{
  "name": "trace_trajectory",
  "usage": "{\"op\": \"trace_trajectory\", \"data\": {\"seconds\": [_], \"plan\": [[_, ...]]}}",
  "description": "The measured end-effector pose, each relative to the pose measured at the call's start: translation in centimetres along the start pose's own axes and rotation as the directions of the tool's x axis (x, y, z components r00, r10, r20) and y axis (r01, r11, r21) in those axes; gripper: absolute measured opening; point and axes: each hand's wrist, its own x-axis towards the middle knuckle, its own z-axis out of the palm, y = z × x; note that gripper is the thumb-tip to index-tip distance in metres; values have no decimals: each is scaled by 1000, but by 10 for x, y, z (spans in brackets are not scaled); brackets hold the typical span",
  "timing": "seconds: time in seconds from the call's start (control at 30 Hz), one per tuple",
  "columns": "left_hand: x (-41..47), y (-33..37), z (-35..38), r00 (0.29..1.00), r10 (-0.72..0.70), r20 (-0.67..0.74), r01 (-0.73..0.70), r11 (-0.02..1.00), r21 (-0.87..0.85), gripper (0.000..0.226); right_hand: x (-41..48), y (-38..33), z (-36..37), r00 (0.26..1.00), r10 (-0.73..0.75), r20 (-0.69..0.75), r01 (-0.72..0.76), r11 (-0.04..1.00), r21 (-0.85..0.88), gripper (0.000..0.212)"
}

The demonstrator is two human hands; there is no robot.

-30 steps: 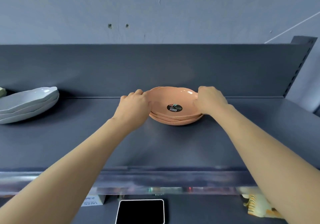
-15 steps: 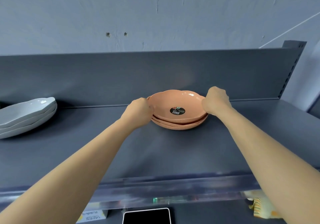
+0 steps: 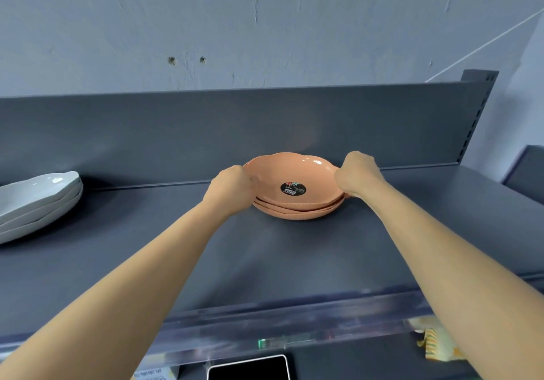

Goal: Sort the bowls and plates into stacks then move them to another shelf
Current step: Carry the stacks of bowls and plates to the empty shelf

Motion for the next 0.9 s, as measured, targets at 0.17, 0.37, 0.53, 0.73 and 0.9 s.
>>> {"op": "trace_trajectory", "data": {"seconds": [0.17, 0.37, 0.53, 0.73, 0.9], "plan": [[2, 1, 3, 1000, -15, 25, 14, 998, 53, 36, 1, 9, 1, 997, -27, 69, 31, 998, -52, 24], [6, 2, 1, 999, -21, 44, 16, 993, 113, 37, -1, 10, 5, 992, -20, 125, 14, 999, 45, 22], [6, 1, 3, 996, -90, 24, 89, 995, 35, 33, 1, 6, 1, 993, -42, 114, 40, 999, 18, 23], [11, -4, 0, 994, -104, -36, 101, 991, -86, 33, 7, 7, 7, 994, -29, 106, 23, 998, 55, 25], [9, 3, -3, 986, -135, -95, 124, 986, -114, 32, 15, 8, 11, 995, -52, 86, 49, 998, 38, 30]]}}
